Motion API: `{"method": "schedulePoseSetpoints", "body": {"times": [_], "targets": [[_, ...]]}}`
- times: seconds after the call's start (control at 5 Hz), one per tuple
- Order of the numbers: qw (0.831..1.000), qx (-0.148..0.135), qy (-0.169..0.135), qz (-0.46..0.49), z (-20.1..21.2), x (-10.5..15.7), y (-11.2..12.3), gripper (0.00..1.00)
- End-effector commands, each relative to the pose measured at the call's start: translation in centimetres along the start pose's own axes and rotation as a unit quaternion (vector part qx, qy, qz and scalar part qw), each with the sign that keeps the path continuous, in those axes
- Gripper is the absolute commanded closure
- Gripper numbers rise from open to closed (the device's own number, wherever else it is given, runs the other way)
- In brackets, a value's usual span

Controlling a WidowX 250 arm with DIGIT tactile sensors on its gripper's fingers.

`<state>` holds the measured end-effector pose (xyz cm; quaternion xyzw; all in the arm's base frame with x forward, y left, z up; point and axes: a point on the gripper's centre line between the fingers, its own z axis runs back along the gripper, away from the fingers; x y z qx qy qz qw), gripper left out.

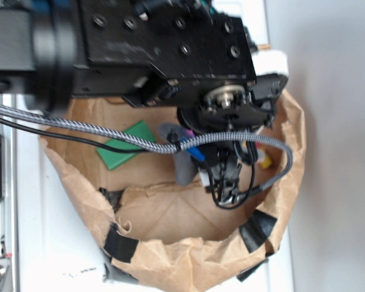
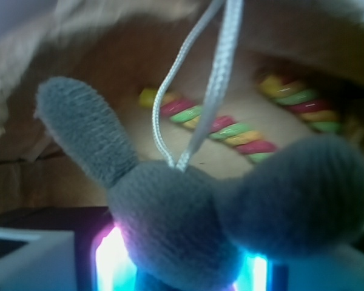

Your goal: Grab the gray animal.

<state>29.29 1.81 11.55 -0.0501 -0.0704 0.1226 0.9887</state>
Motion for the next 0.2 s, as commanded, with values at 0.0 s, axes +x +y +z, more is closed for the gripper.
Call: {"method": "schedulePoseSetpoints", "body": {"times": [0.0], "targets": [[0.995,-0.015,-0.095,-0.001,6.04,0.29,4.71,1.0]]}}
